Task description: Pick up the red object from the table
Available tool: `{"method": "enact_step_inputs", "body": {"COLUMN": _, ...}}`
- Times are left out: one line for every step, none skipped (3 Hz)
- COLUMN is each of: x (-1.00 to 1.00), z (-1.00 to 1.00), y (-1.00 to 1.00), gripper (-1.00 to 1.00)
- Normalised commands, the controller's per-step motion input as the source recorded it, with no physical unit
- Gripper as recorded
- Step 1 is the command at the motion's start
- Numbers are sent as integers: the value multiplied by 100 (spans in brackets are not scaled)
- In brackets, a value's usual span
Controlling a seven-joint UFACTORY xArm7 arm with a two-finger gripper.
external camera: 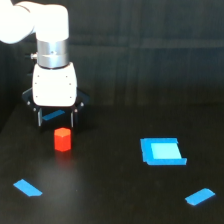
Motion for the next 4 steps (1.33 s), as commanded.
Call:
{"method": "enact_step_inputs", "body": {"x": 18, "z": -18, "y": -96, "gripper": 97}}
{"method": "enact_step_inputs", "body": {"x": 10, "z": -17, "y": -59, "gripper": 76}}
{"method": "enact_step_inputs", "body": {"x": -6, "z": -24, "y": 24, "gripper": -73}}
{"method": "enact_step_inputs", "body": {"x": -11, "z": -9, "y": 7, "gripper": -94}}
